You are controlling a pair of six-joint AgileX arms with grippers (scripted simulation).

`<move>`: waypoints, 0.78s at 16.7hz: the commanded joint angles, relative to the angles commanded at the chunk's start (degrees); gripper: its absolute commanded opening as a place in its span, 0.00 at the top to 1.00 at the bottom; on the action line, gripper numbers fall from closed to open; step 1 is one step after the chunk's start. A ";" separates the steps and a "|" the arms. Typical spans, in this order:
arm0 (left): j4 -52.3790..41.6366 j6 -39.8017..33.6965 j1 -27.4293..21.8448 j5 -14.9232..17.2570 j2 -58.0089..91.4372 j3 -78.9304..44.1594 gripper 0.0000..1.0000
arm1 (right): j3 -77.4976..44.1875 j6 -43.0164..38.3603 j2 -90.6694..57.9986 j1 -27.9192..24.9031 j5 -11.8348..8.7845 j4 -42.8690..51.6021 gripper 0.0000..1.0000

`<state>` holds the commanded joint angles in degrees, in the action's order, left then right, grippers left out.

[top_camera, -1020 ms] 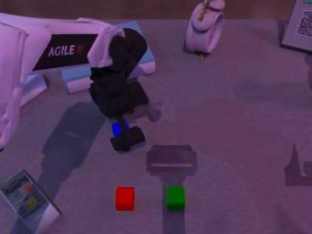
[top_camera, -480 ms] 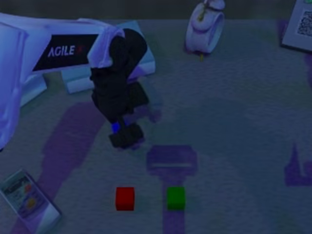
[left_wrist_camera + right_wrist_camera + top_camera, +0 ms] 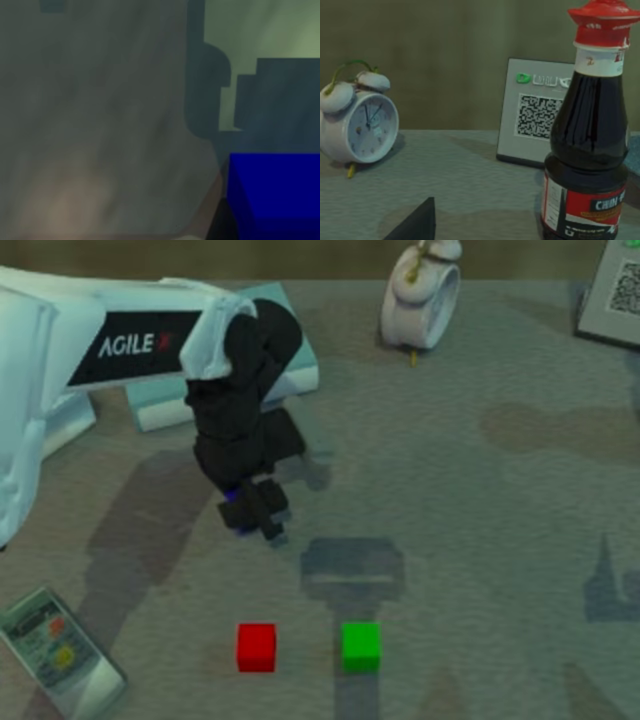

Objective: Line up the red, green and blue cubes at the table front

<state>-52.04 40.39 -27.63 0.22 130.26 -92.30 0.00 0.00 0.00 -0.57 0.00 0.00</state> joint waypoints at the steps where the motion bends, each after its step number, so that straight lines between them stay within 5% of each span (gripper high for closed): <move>1: 0.00 0.00 0.00 0.00 0.00 0.00 1.00 | 0.00 0.00 0.00 0.00 0.00 0.00 0.00; 8: -1.74 -0.33 -0.03 0.56 -1.55 -1.02 1.00 | 0.00 0.00 0.00 0.00 0.00 0.00 0.00; 13: -11.83 -0.53 0.83 0.53 -4.49 -7.35 1.00 | 0.00 0.00 0.00 0.00 0.00 0.00 0.00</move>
<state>-63.87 39.86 -26.80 0.75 125.77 -99.65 0.00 0.00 0.00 -0.57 0.00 0.00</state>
